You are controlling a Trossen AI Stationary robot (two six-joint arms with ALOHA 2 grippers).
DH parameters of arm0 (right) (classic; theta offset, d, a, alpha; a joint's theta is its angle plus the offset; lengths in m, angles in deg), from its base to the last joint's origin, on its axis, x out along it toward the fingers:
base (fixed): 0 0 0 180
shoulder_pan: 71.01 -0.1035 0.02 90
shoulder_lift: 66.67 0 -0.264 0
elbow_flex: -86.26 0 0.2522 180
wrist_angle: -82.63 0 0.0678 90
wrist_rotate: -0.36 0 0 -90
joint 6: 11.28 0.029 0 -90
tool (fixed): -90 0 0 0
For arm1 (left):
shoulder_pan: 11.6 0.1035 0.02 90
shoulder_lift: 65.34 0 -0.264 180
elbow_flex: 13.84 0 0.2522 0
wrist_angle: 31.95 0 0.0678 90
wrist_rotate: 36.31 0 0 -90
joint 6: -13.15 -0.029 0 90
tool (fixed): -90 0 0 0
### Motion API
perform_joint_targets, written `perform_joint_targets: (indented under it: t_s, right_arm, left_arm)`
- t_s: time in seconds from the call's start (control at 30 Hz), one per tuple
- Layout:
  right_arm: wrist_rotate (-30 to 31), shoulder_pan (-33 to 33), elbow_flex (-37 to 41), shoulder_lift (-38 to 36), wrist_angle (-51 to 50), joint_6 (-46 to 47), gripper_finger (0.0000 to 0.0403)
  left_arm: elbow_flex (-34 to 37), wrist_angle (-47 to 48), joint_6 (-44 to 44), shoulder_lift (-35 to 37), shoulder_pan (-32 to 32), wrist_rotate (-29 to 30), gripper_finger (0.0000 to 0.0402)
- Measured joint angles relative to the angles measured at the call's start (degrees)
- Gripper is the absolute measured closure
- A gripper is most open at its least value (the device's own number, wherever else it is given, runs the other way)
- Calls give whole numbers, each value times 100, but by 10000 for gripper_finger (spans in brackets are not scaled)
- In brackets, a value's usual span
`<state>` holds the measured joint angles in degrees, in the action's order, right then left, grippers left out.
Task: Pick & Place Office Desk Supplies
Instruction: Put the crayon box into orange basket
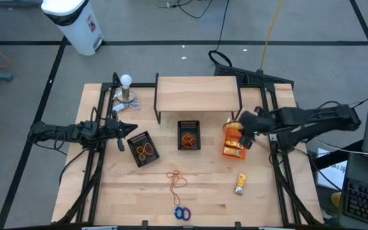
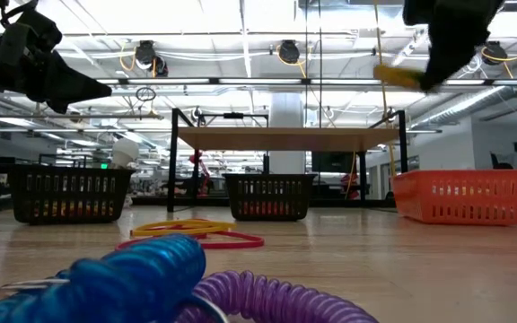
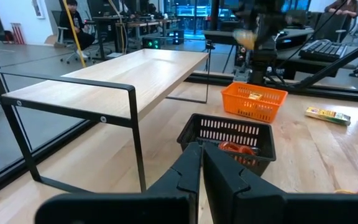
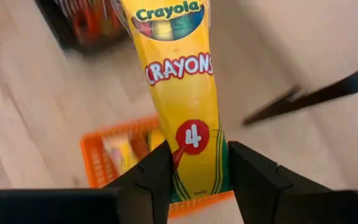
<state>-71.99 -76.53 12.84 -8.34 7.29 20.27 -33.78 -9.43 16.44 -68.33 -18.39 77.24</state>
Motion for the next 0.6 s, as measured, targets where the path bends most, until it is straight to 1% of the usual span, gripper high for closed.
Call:
perform_joint_targets:
  t_s: [0.13,0.23,0.33,0.4,0.6]
  right_arm:
    - [-259,-8,182,399,9,298,273]
    - [-291,-9,473,600,82,450,273]
    - [-355,-9,826,653,171,584,273]
    - [-554,-9,1084,660,270,609,273]
    - [-1020,-8,1695,660,1077,681,273]
  left_arm:
    - [0,0,-4,0,2,0,380]
    - [0,0,-4,-2,1,-1,380]
    - [0,0,4,0,0,-2,380]
    - [0,0,0,0,2,-2,380]
    - [0,0,-9,-2,0,-2,380]
